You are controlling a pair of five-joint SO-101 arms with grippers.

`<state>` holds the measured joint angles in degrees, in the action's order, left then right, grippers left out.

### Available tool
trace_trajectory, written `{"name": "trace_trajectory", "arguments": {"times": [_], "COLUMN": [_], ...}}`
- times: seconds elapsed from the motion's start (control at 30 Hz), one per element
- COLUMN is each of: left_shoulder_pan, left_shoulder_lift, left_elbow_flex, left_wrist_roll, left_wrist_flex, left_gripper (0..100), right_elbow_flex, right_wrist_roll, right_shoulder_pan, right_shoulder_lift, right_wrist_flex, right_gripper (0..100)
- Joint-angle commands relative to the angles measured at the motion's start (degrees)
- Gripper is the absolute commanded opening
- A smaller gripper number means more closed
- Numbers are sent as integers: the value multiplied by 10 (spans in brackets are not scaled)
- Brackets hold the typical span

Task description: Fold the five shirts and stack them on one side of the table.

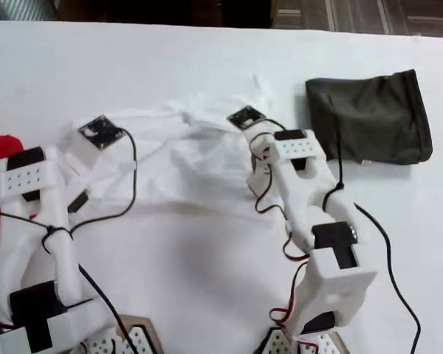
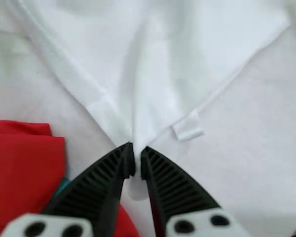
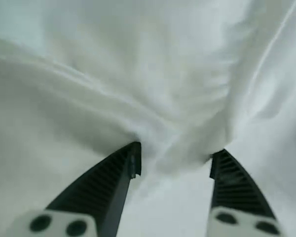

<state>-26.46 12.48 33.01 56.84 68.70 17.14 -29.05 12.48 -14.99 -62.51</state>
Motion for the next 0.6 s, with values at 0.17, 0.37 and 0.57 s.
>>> {"name": "trace_trajectory", "arguments": {"times": [0.17,0.37,0.57], "left_shoulder_pan": [-7,-6,10], "left_shoulder_lift": [22,22,22], "left_elbow_flex": [0,0,0], "left_wrist_roll": [-3,-3,-3], "left_wrist_flex": [-5,-5,-5], "left_gripper": [28,28,28], "right_elbow_flex": [-3,-2,4], "right_wrist_roll": [0,0,0], "right_shoulder_pan": [0,-15,16], "right_shoulder_lift": [43,124,138], "right_wrist_flex": [-2,-47,-61], "right_gripper": [93,197,231]}}
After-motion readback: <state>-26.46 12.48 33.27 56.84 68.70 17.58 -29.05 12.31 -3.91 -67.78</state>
